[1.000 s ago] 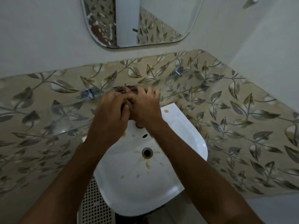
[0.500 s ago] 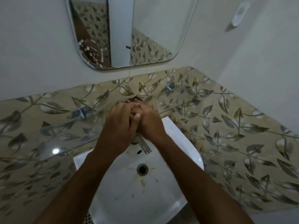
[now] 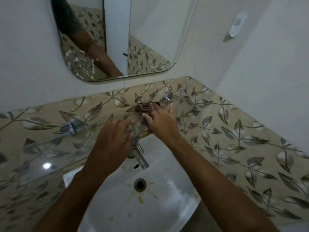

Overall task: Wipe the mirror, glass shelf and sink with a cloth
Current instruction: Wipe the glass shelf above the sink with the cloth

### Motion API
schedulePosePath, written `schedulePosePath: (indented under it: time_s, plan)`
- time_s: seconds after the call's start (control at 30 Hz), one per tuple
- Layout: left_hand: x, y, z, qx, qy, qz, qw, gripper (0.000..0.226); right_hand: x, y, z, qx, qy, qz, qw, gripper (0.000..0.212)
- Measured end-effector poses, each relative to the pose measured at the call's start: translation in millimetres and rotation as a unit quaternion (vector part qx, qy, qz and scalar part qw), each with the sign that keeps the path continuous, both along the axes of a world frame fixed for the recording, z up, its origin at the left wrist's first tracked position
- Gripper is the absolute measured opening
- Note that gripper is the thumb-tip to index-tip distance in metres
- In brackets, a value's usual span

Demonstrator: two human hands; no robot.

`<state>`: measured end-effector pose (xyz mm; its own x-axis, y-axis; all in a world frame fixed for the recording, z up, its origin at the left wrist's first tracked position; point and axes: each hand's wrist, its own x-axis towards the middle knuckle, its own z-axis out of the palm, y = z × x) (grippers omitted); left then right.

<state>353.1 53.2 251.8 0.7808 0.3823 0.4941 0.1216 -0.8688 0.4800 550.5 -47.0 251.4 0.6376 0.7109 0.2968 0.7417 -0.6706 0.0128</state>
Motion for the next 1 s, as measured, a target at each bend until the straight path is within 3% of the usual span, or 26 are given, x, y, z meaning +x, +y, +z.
schedulePosePath:
  time_s: [0.2, 0.5, 0.7, 0.9, 1.0]
  plan:
    - [-2, 4, -5, 0.016, -0.013, -0.013, 1.0, 0.034, 97, -34, 22, -0.093, -0.006, -0.171, 0.981, 0.073]
    - [-24, 17, -3, -0.008, -0.021, 0.004, 1.0, 0.033, 130, -24, 19, -0.039, 0.031, -0.188, 0.981, 0.063]
    - [-50, 25, 0, -0.063, -0.019, 0.065, 0.996, 0.036, 78, -8, 3, 0.063, 0.081, -0.144, 0.984, 0.069]
    - [-66, 29, 3, -0.06, -0.024, 0.088, 0.994, 0.034, -16, 28, 2, 0.06, 0.055, 0.073, 0.994, 0.061]
    - [-86, 38, 2, -0.043, -0.018, 0.111, 0.993, 0.036, -8, 29, 1, 0.063, 0.055, -0.01, 0.996, 0.065]
